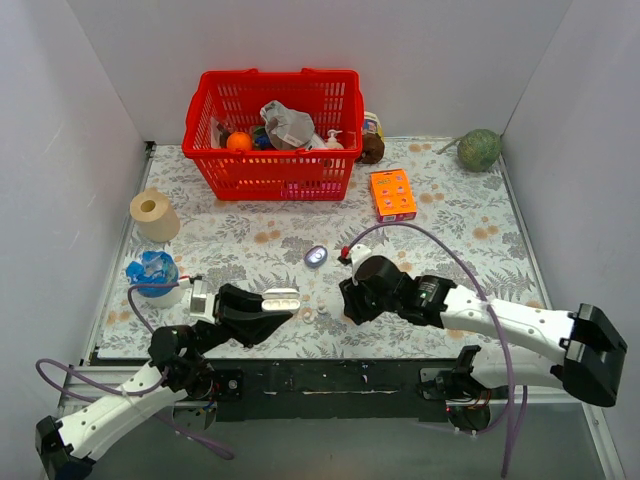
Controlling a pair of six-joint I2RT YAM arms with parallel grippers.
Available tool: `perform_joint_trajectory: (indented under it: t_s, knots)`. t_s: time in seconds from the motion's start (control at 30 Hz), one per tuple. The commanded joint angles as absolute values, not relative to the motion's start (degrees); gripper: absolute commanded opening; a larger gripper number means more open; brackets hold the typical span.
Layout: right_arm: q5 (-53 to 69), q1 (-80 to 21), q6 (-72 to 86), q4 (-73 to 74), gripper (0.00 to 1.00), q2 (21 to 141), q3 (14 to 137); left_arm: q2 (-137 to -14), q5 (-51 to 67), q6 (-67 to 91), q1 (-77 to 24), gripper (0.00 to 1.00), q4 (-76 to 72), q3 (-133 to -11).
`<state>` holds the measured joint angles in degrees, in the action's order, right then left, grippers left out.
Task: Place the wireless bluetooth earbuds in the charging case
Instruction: Pick up the earbud from the center of the board.
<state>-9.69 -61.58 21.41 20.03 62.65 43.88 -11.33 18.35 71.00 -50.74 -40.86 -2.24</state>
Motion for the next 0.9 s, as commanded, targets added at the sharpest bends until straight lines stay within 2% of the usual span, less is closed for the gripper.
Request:
perform_joint_trajectory:
  t_s: [0.0, 0.4, 0.87]
  knots:
    - [-4.0, -61.6, 24.7, 11.1, 0.49, 66.8, 43.0, -7.9, 15.5, 70.4, -50.6, 0.00, -34.2, 0.2]
    - [-0.4, -61.8, 19.7, 4.2, 0.49, 83.6, 49.8, -8.0, 15.5, 67.5, -50.6, 0.00, -29.4, -5.3]
    - [2.3, -61.6, 19.3, 3.1, 0.52, 91.3, 52.6, -6.1, 14.8, 67.4, -50.6, 0.00, -26.2, -5.8]
